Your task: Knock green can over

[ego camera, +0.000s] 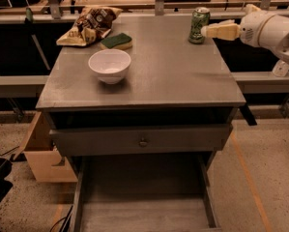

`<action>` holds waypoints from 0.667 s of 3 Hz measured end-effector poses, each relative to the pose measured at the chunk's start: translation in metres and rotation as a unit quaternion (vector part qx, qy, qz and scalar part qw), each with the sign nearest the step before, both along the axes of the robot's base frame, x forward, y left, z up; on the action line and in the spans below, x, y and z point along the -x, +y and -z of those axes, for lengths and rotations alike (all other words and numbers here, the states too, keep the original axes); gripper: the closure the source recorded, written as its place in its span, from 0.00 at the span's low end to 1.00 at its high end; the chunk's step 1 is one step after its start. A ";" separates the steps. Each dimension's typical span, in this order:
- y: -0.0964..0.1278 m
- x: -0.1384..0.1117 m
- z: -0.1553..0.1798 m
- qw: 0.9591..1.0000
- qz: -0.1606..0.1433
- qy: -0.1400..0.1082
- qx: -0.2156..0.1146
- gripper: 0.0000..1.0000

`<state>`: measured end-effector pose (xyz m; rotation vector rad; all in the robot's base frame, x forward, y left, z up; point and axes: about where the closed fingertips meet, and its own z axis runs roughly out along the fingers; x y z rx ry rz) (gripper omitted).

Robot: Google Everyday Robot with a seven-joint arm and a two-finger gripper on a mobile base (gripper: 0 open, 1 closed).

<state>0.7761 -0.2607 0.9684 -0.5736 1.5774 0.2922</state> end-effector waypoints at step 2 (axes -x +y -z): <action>0.019 -0.083 0.023 0.998 -0.007 0.025 -0.061 0.00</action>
Offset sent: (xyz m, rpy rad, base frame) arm 0.1367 0.0240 -0.0292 0.2105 0.0669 0.0290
